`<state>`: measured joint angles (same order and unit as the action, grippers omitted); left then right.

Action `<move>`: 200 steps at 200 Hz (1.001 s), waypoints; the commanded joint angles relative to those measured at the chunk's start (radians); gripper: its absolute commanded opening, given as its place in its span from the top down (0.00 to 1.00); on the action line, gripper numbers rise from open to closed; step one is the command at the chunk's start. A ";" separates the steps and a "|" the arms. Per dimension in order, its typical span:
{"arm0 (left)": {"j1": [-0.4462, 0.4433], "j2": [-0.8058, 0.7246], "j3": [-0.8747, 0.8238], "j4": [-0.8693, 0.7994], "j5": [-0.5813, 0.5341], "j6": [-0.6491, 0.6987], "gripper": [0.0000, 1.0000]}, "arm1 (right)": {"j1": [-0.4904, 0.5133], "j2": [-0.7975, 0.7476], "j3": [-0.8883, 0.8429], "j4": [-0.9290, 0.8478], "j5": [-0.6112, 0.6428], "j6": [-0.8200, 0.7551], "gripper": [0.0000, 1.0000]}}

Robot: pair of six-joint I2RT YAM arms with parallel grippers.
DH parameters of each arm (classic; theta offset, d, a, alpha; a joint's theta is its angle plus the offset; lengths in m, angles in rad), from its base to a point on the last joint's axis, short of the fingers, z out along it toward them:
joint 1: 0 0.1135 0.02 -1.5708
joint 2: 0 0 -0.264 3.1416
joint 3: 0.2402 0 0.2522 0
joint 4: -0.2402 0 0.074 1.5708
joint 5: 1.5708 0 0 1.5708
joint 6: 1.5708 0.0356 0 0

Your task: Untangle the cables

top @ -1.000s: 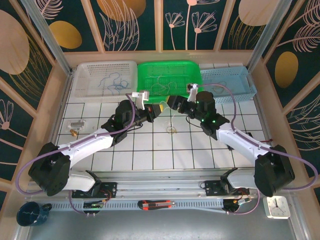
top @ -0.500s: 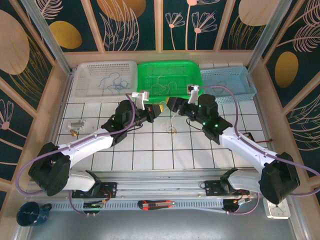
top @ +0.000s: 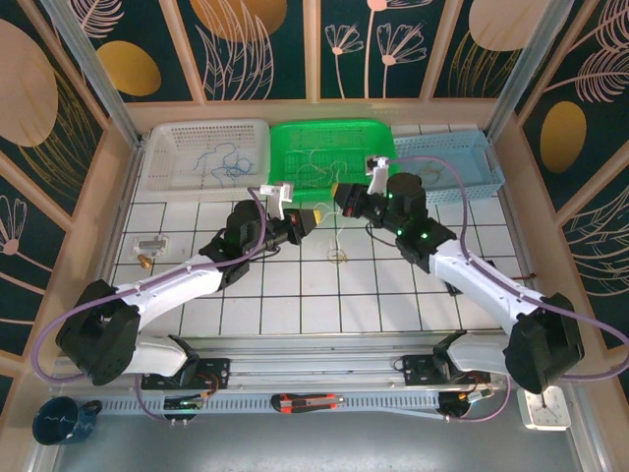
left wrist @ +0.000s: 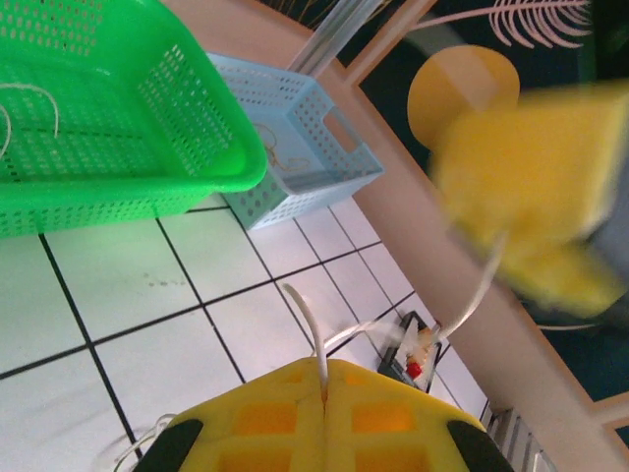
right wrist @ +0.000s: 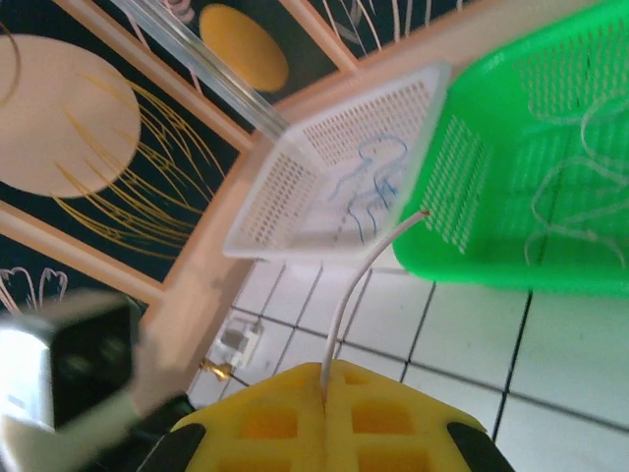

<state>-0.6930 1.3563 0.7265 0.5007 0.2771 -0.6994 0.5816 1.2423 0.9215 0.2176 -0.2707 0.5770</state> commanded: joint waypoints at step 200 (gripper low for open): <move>-0.003 -0.031 -0.082 0.136 0.090 0.336 0.27 | -0.011 -0.025 0.209 -0.077 -0.055 -0.081 1.00</move>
<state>-0.6933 1.3052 0.5785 0.6022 0.3103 -0.4164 0.5644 1.2293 1.1271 0.1223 -0.3157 0.4957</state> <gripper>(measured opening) 0.733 0.044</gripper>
